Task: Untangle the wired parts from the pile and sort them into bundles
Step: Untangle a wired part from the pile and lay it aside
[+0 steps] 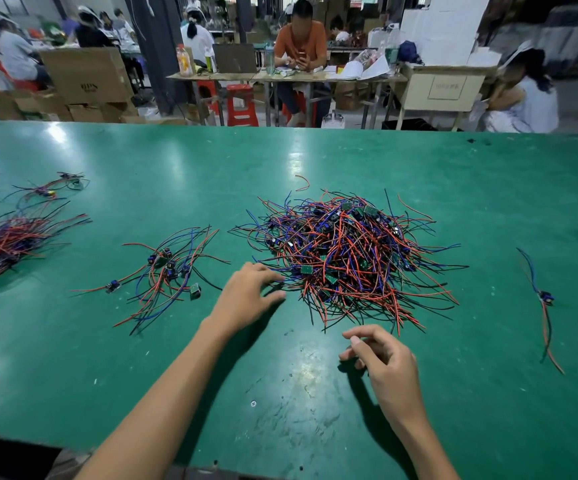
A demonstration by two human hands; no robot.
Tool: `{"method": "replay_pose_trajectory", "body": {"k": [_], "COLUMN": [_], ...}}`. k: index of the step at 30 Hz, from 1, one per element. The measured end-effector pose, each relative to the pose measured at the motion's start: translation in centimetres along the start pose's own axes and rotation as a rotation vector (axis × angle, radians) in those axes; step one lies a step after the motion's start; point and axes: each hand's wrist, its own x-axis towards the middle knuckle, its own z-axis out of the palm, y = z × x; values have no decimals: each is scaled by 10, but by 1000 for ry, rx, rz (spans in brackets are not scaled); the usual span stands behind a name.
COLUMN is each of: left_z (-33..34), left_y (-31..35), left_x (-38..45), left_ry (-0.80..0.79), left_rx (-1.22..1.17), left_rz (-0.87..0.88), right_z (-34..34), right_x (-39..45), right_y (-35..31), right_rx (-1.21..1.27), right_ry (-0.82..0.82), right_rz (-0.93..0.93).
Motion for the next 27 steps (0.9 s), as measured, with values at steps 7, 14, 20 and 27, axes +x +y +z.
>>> {"method": "replay_pose_trajectory", "body": {"k": [7, 14, 20, 27], "left_z": [24, 13, 24, 39], "left_y": [22, 59, 92, 95], "left_x": [-12, -51, -91, -109], "left_ry": [79, 59, -36, -159], "left_rx": [-65, -698, -929, -924], "left_rz": [-113, -298, -318, -179], "right_z": [-2, 4, 9, 6], "right_x": [-1, 2, 8, 8], "right_y": [2, 6, 5, 6], "right_rx": [-21, -154, -282, -83], "right_ry": [-2, 31, -66, -104], "right_rz": [-7, 14, 74, 73]}}
